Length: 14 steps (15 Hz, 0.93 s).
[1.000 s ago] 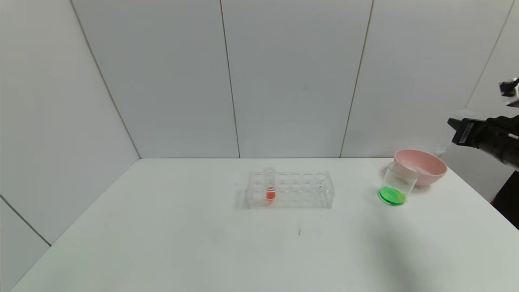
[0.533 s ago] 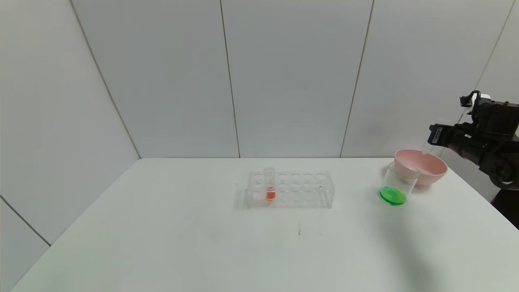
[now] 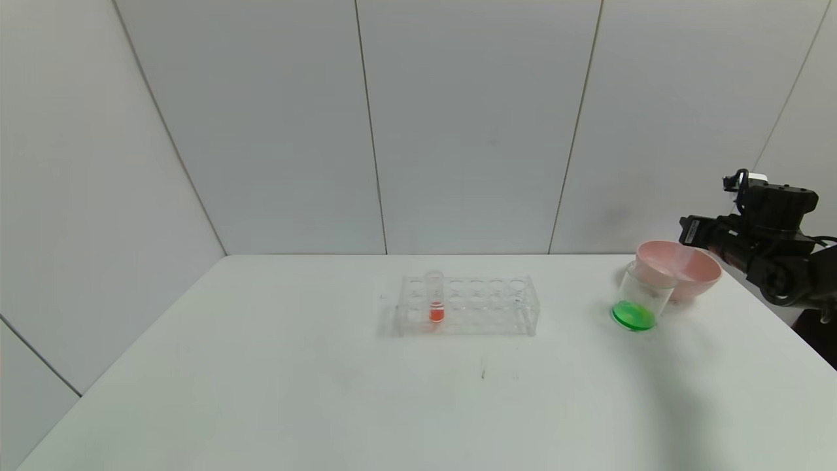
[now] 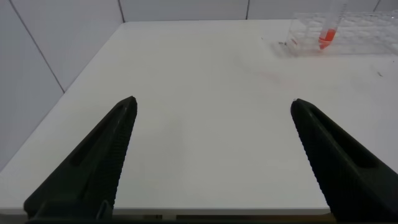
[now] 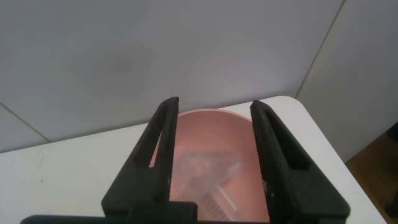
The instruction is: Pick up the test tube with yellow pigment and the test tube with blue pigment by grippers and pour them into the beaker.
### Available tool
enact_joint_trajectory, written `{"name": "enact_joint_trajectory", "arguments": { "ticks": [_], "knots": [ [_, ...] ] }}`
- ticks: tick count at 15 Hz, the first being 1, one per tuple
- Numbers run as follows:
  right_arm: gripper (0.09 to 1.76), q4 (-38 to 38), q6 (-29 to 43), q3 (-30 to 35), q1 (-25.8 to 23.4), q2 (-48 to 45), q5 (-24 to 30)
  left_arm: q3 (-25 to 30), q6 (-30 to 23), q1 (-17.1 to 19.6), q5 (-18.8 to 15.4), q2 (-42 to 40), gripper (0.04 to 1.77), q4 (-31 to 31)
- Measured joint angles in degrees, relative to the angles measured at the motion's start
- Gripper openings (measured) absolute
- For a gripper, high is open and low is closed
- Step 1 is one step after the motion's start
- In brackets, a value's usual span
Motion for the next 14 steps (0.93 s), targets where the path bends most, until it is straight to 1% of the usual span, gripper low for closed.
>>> {"name": "enact_joint_trajectory", "arguments": {
  "ticks": [3,5,7,9,11,14],
  "knots": [
    [1.15,-0.6,0.0,-0.4,0.5,0.2,0.0,0.0,0.0,0.0,0.0,0.0,1.76,0.0],
    [1.28,-0.6,0.0,-0.1,0.9,-0.7,0.0,0.0,0.0,0.0,0.0,0.0,1.76,0.0],
    [1.38,-0.7,0.1,2.2,1.8,-3.1,0.2,0.0,0.0,0.0,0.0,0.0,1.76,0.0],
    [1.45,-1.1,0.2,6.5,3.1,-6.7,0.5,0.0,0.0,0.0,0.0,0.0,1.76,0.0],
    [1.51,-3.2,0.3,13.2,5.6,-11.5,0.6,0.0,0.0,0.0,0.0,0.0,1.76,0.0],
    [1.57,-8.2,0.3,24.4,11.6,-18.9,0.7,0.0,0.0,0.0,0.0,0.0,1.76,0.0]
  ]
}}
